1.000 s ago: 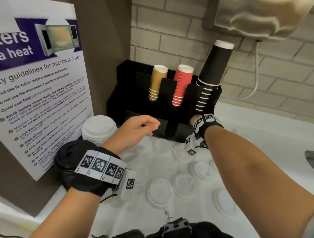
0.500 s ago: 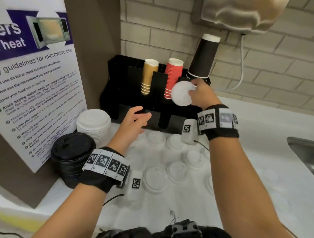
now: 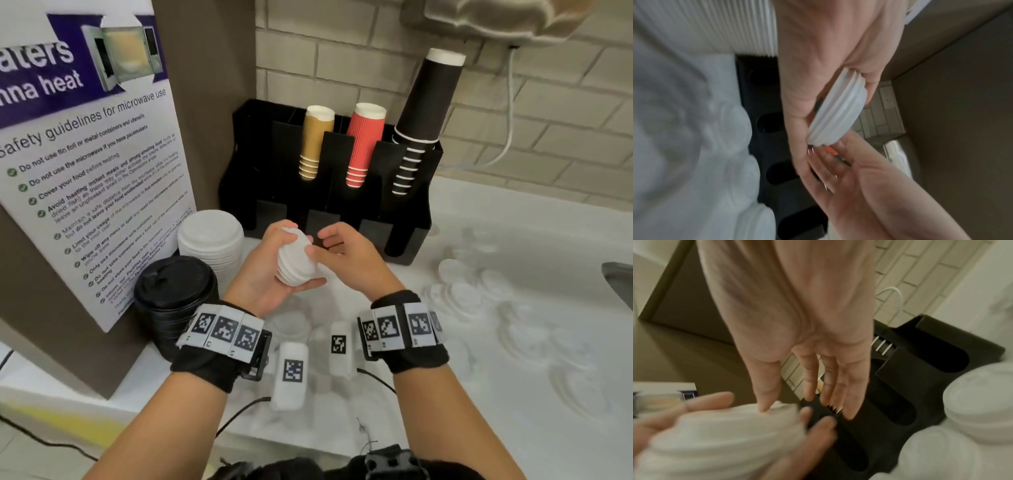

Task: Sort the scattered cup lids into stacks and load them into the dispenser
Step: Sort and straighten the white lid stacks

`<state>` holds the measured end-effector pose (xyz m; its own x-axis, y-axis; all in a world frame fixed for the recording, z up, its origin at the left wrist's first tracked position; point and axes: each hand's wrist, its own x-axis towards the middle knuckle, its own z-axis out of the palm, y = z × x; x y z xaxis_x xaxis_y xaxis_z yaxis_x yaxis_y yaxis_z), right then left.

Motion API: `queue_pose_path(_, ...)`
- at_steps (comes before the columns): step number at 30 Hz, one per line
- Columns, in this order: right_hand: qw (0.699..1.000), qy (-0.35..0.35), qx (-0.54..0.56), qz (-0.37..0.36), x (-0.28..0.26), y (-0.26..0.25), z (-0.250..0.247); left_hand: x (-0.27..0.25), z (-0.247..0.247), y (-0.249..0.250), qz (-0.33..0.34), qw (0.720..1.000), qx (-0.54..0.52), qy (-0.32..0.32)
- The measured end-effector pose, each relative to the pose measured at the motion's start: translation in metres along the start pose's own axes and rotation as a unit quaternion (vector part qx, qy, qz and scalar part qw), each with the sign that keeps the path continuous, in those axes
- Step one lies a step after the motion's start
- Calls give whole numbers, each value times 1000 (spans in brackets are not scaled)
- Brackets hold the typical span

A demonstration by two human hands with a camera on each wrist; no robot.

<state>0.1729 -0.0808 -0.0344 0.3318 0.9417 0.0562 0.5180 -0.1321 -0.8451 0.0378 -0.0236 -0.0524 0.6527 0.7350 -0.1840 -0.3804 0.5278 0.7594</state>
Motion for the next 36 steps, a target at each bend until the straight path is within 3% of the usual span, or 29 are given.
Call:
queue_pose_path(2,995,-32,-96,-20,0,4,-5,-1,0,7,27,998,48,39)
queue_pose_path(3,985,-86,-151,-25,-1,6,-7,-1,0,11,42,995,72,52)
queue_pose_path(5,933,-225,-282,3,-8,9,-5,-2,0,17,56,991,106,65)
queue_pose_path(7,866,-313,-386,54,-17,12,5,-2,0,21,58,989,122,60)
queue_pose_path(9,839,-337,-421,77,-24,18,18,-3,1,21,59,988,133,49)
queue_pose_path(12,827,-340,-441,78,-30,26,30,-3,1,20,60,987,142,34)
queue_pose_path(14,838,-334,-424,75,-32,29,27,-3,1,20,61,985,156,34)
queue_pose_path(17,880,-305,-355,76,-28,32,10,-3,0,18,46,985,156,52)
queue_pose_path(23,989,-119,-81,40,-26,38,-31,-2,1,5,19,987,153,55)
queue_pose_path(28,997,-43,51,-40,-33,28,-34,-4,5,-6,1,986,162,37)
queue_pose_path(32,989,-48,97,-102,-38,19,-24,-7,11,-11,-12,988,155,-19)
queue_pose_path(36,987,-47,99,-116,-40,18,-15,-11,18,-16,-18,987,147,-56)
